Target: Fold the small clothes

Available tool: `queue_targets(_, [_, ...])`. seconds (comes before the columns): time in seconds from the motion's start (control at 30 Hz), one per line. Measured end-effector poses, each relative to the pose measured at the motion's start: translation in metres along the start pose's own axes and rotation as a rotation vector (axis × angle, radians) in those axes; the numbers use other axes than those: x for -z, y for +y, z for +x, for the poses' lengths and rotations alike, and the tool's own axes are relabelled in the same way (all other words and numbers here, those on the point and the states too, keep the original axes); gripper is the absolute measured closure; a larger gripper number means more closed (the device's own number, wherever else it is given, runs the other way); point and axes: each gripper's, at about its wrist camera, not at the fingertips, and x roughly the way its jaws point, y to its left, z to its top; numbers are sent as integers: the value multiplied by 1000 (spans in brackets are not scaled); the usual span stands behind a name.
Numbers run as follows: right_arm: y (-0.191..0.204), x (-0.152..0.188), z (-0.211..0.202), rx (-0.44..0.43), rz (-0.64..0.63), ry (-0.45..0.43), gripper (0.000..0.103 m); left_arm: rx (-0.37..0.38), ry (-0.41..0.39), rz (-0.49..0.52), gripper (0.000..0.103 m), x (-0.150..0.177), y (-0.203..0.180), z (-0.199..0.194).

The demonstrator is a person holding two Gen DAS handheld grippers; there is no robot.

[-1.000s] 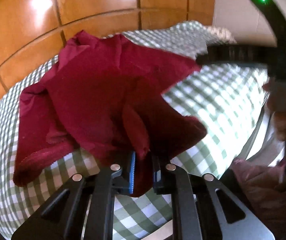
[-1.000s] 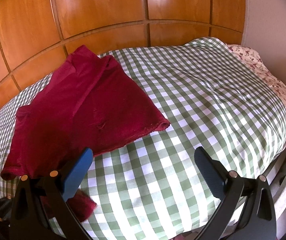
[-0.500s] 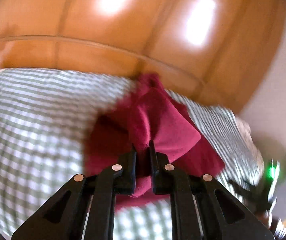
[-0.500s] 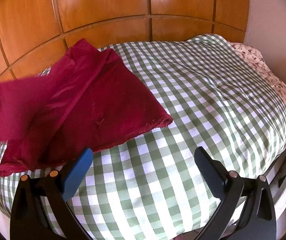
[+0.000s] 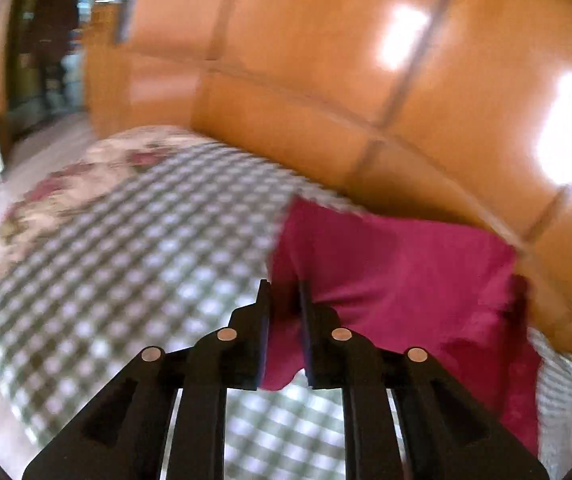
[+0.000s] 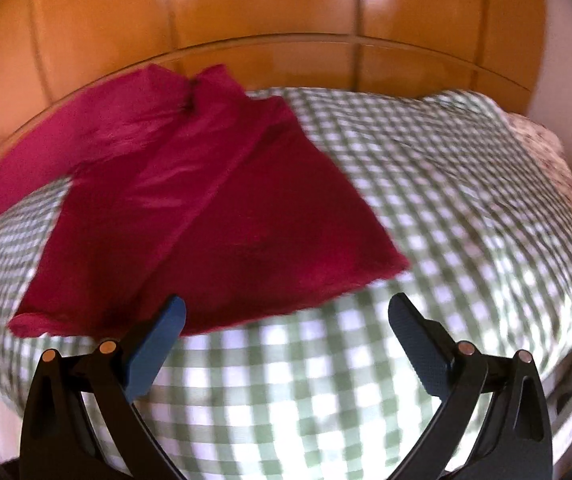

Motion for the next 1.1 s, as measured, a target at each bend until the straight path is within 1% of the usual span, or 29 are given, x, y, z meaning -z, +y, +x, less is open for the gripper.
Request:
queue_targets(0.03, [8, -2, 1, -27, -24, -1, 2, -6, 11, -17, 72, -3, 6, 3])
queue_targets(0.07, [17, -4, 3, -53, -51, -2, 2, 9, 18, -46, 50, 1, 15, 3])
queue_targets(0.1, [27, -5, 4, -78, -74, -2, 2, 5, 10, -72, 31, 6, 19, 2])
queue_targets(0.13, [34, -7, 7, -97, -89, 0, 5, -11, -2, -89, 29, 11, 24, -2])
queue_targets(0.17, [46, -9, 11, -135, -113, 8, 9, -10, 2, -92, 29, 14, 25, -3])
queue_targets(0.27, [73, -15, 26, -229, -149, 48, 14, 54, 50, -64, 29, 38, 21, -10])
queue_targets(0.3, [81, -17, 32, -240, -153, 61, 15, 73, 60, -47, 29, 46, 16, -13])
queue_targets(0.37, [93, -21, 49, -231, -151, 89, 17, 142, 88, 8, 30, 66, 4, -18])
queue_targets(0.4, [100, -24, 63, -223, -149, 119, 17, 179, 106, 44, 30, 80, -6, -23])
queue_targets(0.43, [104, -24, 76, -218, -154, 159, 21, 202, 117, 67, 30, 89, -14, -26])
queue_targets(0.47, [110, -23, 92, -211, -165, 209, 43, 238, 135, 98, 30, 102, -25, -30])
queue_targets(0.5, [110, -20, 97, -198, -177, 215, 53, 260, 148, 117, 30, 111, -31, -31])
queue_targets(0.53, [114, -19, 96, -192, -209, 192, 60, 285, 168, 141, 30, 123, -42, -35])
queue_targets(0.57, [116, -20, 94, -191, -240, 175, 82, 300, 183, 157, 30, 132, -49, -35])
queue_targets(0.6, [117, -23, 88, -196, -278, 155, 91, 315, 197, 172, 30, 140, -57, -37])
queue_targets(0.67, [109, -32, 74, -199, -299, 103, 94, 343, 231, 192, 30, 157, -70, -35])
queue_targets(0.73, [98, -44, 60, -188, -300, 50, 95, 359, 261, 205, 30, 172, -82, -34])
queue_targets(0.77, [89, -53, 55, -167, -302, 21, 95, 364, 269, 210, 30, 177, -87, -33])
queue_targets(0.83, [63, -77, 45, -77, -297, -58, 95, 379, 290, 213, 30, 185, -92, -31])
queue_targets(0.87, [52, -85, 44, -40, -290, -78, 95, 388, 296, 210, 30, 187, -94, -30])
queue_targets(0.97, [-4, -134, 54, 162, -243, -142, 95, 398, 306, 223, 30, 191, -98, -32])
queue_targets(1.07, [-52, -170, 69, 338, -202, -161, 95, 409, 313, 236, 30, 196, -100, -35])
queue_targets(1.1, [-69, -185, 79, 416, -193, -163, 95, 412, 317, 237, 30, 198, -100, -37])
